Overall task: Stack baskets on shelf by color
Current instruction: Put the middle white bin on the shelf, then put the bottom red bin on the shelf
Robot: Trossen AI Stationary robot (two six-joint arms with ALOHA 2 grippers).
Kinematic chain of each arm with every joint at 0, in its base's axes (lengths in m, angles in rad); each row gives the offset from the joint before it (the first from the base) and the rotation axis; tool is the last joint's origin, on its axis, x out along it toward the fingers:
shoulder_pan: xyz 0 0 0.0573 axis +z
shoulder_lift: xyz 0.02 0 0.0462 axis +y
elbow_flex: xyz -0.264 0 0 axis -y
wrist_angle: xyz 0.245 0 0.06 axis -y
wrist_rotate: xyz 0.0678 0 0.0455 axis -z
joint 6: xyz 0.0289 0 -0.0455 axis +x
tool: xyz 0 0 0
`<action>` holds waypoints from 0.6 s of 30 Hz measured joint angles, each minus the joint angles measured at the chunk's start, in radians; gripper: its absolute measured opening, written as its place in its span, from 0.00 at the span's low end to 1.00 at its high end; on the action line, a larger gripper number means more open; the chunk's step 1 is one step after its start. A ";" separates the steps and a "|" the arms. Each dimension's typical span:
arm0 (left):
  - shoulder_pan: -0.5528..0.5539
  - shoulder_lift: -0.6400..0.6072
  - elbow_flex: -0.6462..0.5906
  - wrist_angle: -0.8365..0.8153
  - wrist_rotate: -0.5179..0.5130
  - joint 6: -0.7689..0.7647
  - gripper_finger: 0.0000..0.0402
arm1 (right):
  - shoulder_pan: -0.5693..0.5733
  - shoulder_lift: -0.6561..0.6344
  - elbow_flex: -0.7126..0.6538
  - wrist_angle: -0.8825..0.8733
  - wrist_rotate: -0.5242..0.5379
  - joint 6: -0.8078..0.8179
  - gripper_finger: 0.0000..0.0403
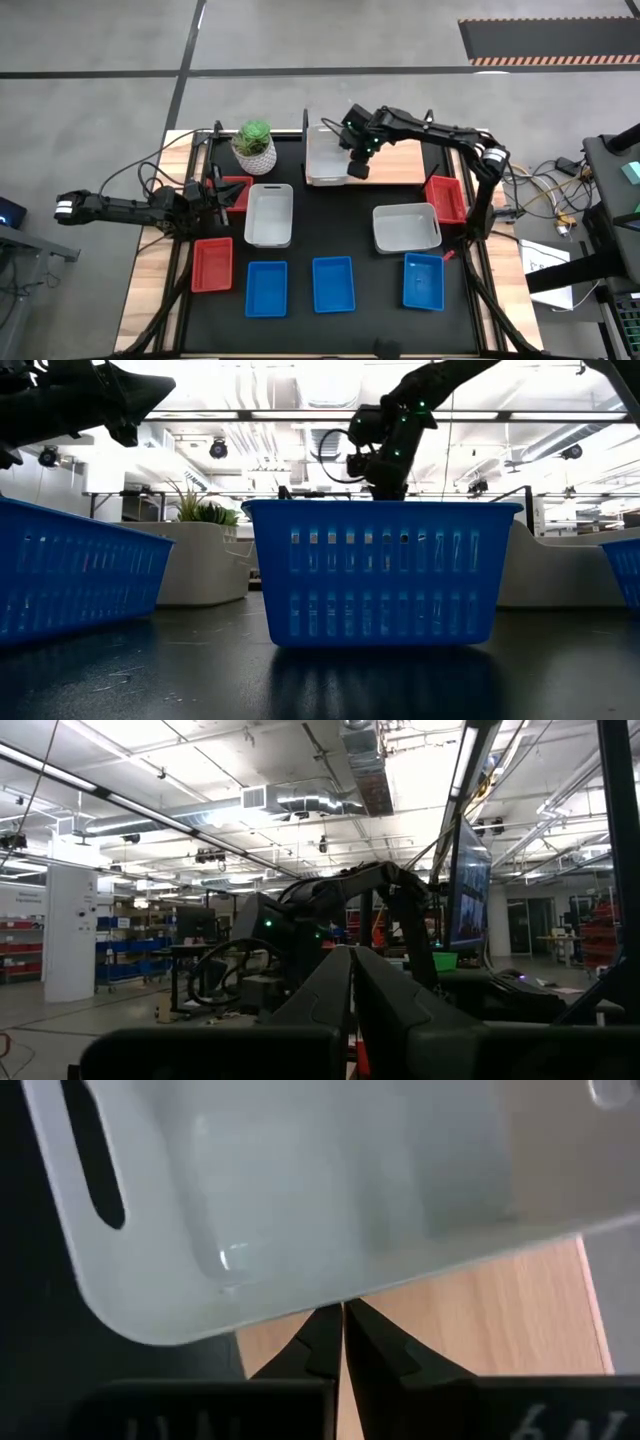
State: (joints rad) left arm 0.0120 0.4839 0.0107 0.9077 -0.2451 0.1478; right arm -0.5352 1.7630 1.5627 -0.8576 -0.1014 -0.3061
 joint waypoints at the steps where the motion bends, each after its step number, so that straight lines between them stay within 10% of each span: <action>1: 0.000 0.000 0.000 0.000 0.000 0.000 0.00 | 0.004 0.000 0.000 0.008 0.006 0.000 0.02; 18: 0.000 0.001 0.000 0.001 0.000 -0.036 0.00 | 0.129 -0.147 -0.040 -0.063 0.024 0.103 0.02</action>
State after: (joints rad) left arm 0.0116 0.4846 0.0105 0.9085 -0.2447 0.1121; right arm -0.4062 1.6163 1.5229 -0.9205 -0.0774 -0.2036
